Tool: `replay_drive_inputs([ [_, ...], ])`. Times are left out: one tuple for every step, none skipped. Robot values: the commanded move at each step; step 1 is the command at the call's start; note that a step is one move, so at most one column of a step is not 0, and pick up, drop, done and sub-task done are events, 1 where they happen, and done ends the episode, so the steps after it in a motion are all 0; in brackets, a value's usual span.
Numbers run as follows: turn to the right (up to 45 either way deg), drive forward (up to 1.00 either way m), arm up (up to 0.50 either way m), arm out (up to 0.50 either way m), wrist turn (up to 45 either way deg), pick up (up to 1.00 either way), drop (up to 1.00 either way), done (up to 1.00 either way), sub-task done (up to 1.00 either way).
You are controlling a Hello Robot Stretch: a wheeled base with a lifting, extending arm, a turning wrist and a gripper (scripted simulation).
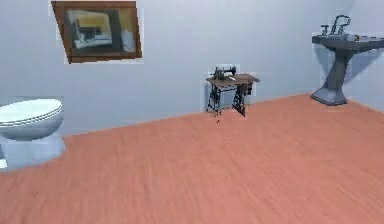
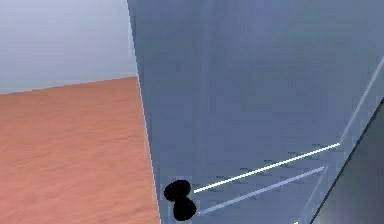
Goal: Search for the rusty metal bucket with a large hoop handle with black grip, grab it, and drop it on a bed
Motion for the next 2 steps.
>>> replay_drive_inputs([
  [0.0,0.55,0.0,0.0,0.0,0.0,0.0,0.0,0.0],
  [45.0,0.0,0.0,0.0,0.0,0.0,0.0,0.0,0.0],
])
